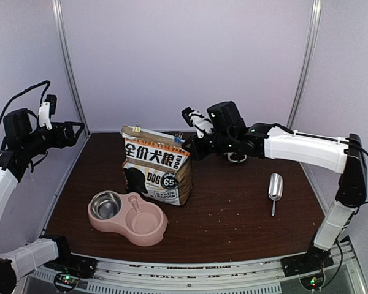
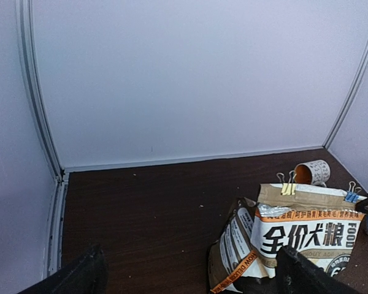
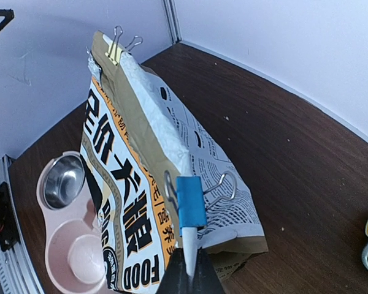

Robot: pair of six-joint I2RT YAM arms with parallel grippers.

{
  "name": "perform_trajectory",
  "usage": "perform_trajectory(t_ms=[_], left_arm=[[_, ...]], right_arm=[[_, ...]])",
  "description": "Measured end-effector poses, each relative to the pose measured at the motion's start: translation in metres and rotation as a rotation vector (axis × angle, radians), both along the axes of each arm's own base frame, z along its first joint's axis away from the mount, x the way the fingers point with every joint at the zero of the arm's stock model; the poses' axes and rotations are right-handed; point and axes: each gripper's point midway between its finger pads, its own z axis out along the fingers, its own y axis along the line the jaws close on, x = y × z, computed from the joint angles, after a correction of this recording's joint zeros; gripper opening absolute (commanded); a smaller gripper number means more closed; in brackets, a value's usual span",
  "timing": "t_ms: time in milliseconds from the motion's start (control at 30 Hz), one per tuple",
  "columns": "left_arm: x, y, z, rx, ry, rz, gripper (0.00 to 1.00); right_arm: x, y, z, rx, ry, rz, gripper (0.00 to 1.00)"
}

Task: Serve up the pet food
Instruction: Move the pet food bag to the center of the board.

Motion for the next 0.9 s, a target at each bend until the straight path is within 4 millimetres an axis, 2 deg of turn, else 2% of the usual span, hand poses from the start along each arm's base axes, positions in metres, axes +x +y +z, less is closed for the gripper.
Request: perform_trajectory(t_ms=[167, 333, 467, 600, 633, 733, 800, 900], left_arm=[[0.001, -0.018, -0.002, -0.013, 0.003, -0.087, 0.98], [-0.003, -0.054, -0.011, -0.022, 0.030, -0.242, 0.98], [-0.012, -0.097, -0.021, -0.014, 0.056, -0.411, 0.98], [-0.026, -0.146, -0.033, -0.004, 0.098, -0.591, 0.98], [-0.029, -0.158, -0.034, -0.002, 0.107, -0.630, 0.98], [-0.036, -0.188, -0.031, 0.007, 0.119, -0.730, 0.98], [-0.038, -0.199, -0.024, 0.010, 0.110, -0.761, 0.98], [-0.034, -0.199, -0.003, 0.014, 0.064, -0.743, 0.98]], right_arm=[[-0.033, -0.044, -0.001, -0.030, 0.021, 0.017, 0.00], [-0.073, -0.081, -0.003, -0.018, 0.057, 0.064, 0.00], [-0.103, -0.114, -0.005, -0.002, 0.088, 0.093, 0.00], [-0.121, -0.138, -0.006, 0.028, 0.103, 0.094, 0.00], [-0.123, -0.142, -0.007, 0.035, 0.106, 0.092, 0.03], [-0.129, -0.148, -0.006, 0.053, 0.120, 0.085, 0.44], [-0.130, -0.149, 0.001, 0.073, 0.105, 0.084, 0.61], [-0.129, -0.151, 0.023, 0.096, 0.069, 0.073, 0.75]])
